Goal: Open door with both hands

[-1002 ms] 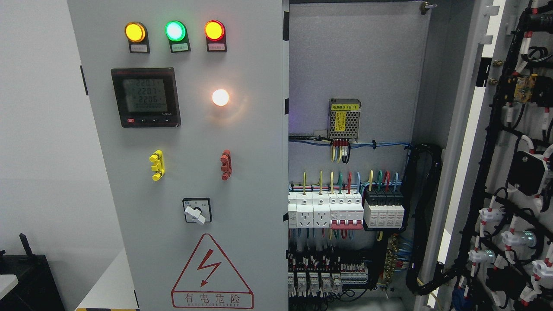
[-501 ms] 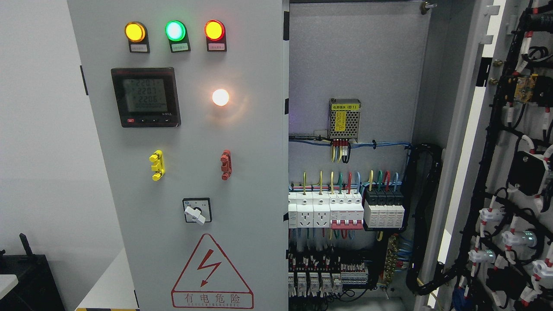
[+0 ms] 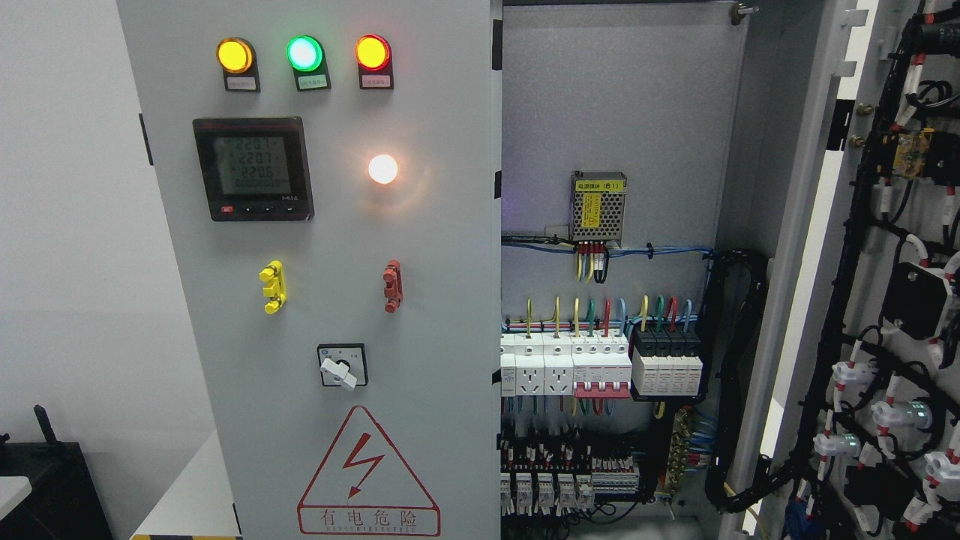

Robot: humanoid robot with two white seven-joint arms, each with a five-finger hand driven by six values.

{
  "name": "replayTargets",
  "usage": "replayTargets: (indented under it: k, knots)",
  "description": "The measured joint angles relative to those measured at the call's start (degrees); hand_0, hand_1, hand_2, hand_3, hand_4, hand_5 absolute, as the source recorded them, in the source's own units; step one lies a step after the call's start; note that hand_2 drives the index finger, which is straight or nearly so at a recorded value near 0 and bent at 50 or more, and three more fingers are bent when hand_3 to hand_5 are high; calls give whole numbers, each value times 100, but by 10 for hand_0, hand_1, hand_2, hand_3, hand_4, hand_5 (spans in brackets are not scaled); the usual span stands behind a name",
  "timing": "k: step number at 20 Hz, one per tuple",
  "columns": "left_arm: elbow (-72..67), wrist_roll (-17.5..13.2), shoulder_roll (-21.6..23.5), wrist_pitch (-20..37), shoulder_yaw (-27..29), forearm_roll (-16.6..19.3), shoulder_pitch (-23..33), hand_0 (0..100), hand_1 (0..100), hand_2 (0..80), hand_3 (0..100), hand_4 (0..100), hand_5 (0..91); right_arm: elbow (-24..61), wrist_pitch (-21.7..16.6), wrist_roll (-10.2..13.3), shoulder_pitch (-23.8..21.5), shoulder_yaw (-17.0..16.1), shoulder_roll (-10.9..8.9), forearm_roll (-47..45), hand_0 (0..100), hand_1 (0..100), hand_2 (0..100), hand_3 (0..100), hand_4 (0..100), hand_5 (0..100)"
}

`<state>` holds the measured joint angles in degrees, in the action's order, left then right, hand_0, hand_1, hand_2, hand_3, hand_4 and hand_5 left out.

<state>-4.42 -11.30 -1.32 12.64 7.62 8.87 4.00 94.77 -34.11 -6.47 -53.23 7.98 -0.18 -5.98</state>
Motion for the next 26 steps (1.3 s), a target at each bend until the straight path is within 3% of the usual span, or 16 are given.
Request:
replayTargets:
  k: [10, 26]
  knots:
    - [90, -6, -46, 29, -22, -36, -4, 0, 0, 0, 0, 42, 0, 777, 182, 37, 371, 44, -65, 4, 0, 0, 0, 0, 0, 0]
    - [137, -9, -70, 3, -27, -43, -5, 0, 0, 0, 0, 42, 0, 1176, 567, 46, 1664, 321, -2, 10, 0, 0, 0, 0, 0, 0]
